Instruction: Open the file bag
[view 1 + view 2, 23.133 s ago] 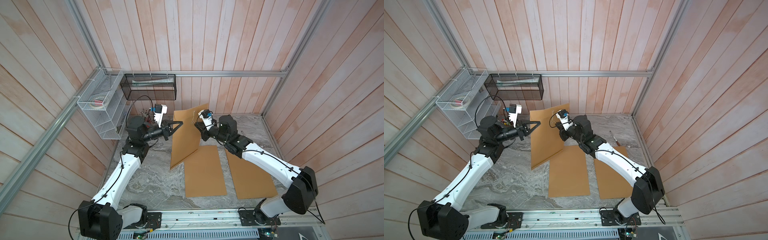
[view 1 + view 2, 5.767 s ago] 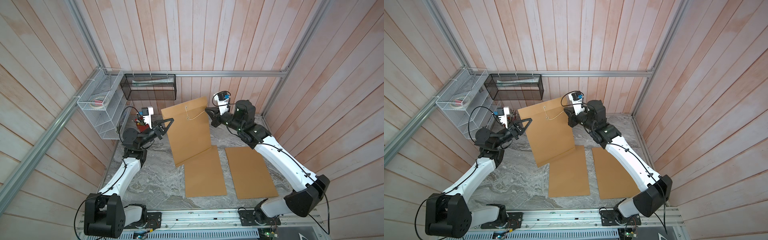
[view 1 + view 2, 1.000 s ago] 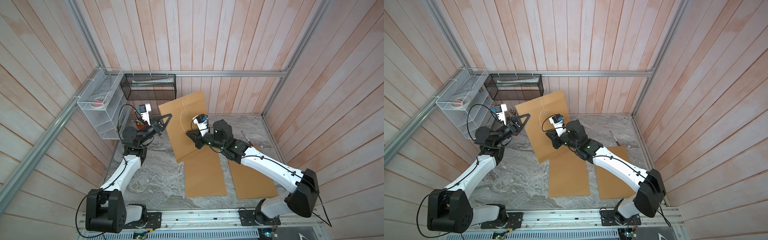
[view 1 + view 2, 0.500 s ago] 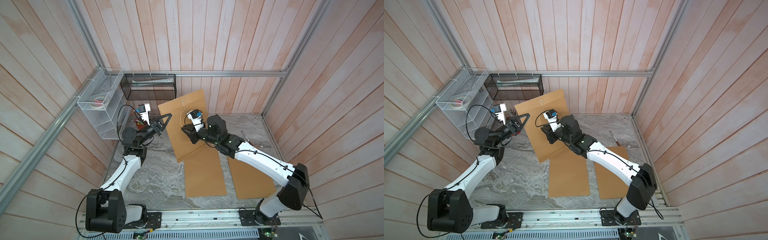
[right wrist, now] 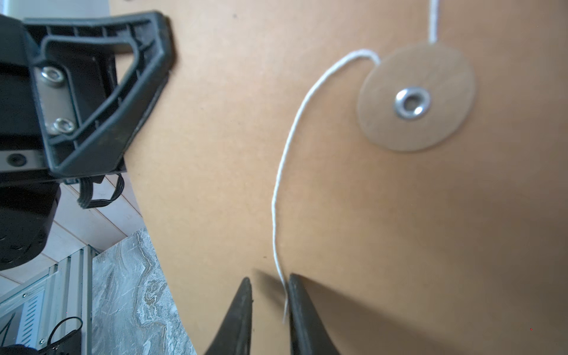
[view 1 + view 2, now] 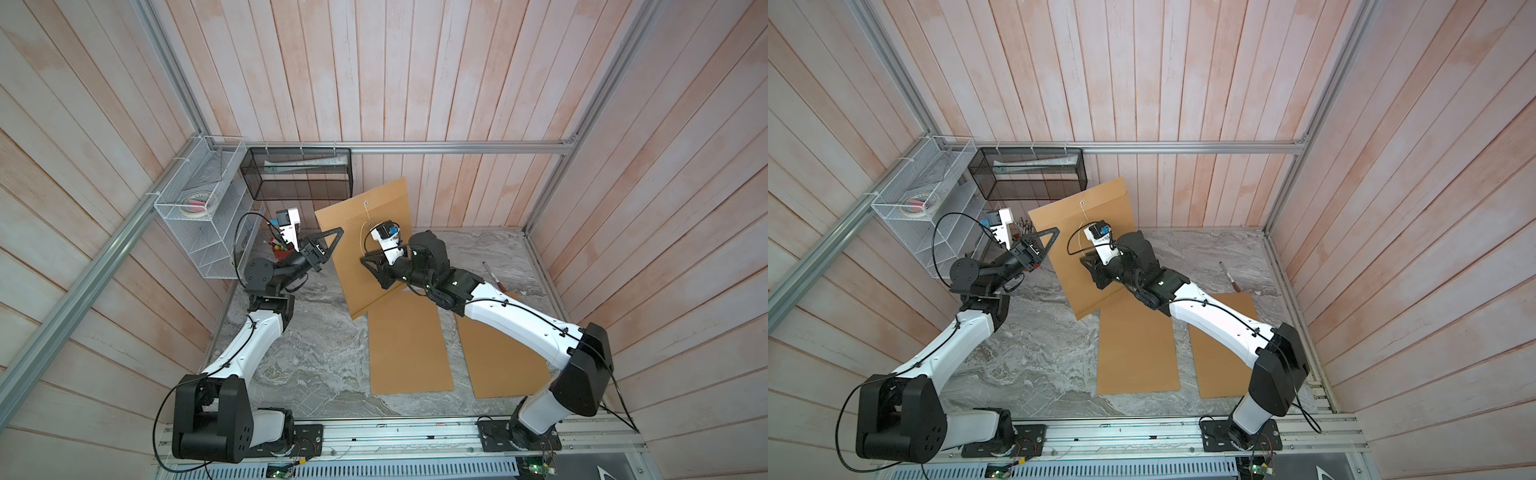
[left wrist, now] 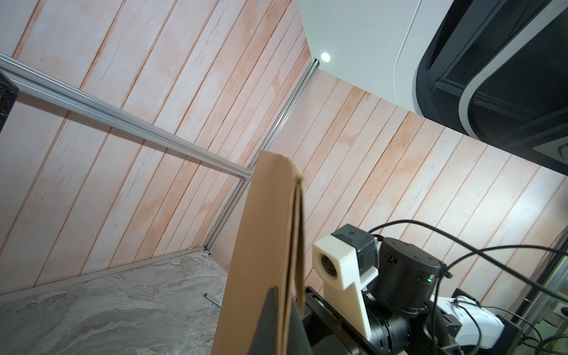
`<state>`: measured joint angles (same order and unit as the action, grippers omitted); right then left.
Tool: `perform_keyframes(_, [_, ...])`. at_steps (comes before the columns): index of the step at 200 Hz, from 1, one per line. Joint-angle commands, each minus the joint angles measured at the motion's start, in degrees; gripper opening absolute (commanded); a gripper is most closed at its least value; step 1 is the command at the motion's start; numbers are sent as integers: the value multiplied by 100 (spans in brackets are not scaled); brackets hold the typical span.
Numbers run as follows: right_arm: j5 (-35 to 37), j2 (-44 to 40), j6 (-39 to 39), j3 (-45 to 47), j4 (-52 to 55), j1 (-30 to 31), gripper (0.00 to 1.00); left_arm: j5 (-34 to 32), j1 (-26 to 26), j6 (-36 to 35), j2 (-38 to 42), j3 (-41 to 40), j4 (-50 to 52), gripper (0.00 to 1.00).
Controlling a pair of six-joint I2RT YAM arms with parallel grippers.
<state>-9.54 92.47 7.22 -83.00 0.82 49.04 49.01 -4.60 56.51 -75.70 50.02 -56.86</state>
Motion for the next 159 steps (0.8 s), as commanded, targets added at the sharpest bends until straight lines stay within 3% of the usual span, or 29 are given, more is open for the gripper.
perform_keyframes(1, [213, 96, -55, -230, -99, 36, 24, 55, 2, 114, 1, -97, -307, 0])
perform_keyframes(45, [461, 205, -54, -314, -121, 32, 25, 57, 1, 165, 29, -85, -354, 0])
perform_keyframes(159, [268, 503, 40, -581, -393, 53, 23, 55, -23, 229, -41, -150, -448, 0])
